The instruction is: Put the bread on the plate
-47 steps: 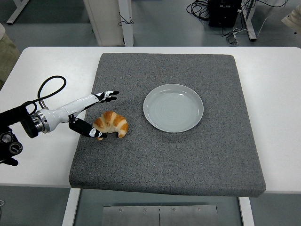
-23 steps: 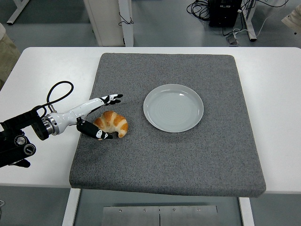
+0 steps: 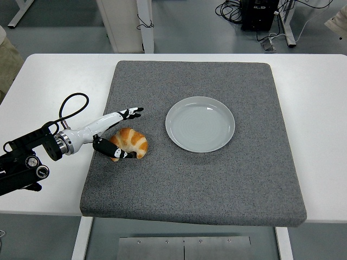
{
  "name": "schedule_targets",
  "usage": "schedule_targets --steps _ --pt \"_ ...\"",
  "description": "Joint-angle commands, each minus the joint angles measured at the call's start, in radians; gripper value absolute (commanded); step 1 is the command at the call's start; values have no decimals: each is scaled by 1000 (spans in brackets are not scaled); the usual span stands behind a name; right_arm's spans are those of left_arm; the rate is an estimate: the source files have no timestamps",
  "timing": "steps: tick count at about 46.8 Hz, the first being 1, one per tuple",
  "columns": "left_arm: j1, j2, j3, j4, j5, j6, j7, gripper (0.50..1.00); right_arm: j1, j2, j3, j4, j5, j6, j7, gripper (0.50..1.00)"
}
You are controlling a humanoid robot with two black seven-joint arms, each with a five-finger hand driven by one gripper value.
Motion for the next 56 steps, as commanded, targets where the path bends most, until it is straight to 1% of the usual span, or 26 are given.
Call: schedule_targets --steps 1,15,20,26,30,34,37,39,41,43,56 --pt "1 -3 0 2 22 11 0 968 0 0 1 0 0 0 0 1000" --pt "17 -3 0 14 24 20 2 966 0 0 -1 0 0 0 0 1000" --pt "23 -5 0 28 24 32 2 966 0 0 -1 0 0 0 0 1000" --pt "28 -3 -3 31 22 37 0 952 0 0 -1 0 0 0 0 1000" --pt "28 -4 -3 36 22 48 0 912 0 0 -1 0 0 0 0 1000" --pt "28 -5 -3 37 21 67 0 840 0 0 -1 0 0 0 0 1000" --pt "25 -5 -3 37 21 75 0 742 0 0 -1 0 0 0 0 1000" --pt "23 -3 -6 37 21 75 0 653 0 0 -1 0 0 0 0 1000" --pt "21 -3 -6 37 21 75 0 587 0 0 -1 0 0 0 0 1000" --pt "21 -1 -6 39 22 75 -1 500 0 0 -1 0 0 0 0 1000" --pt "11 14 -9 37 10 75 -87 500 0 0 -1 0 0 0 0 1000"
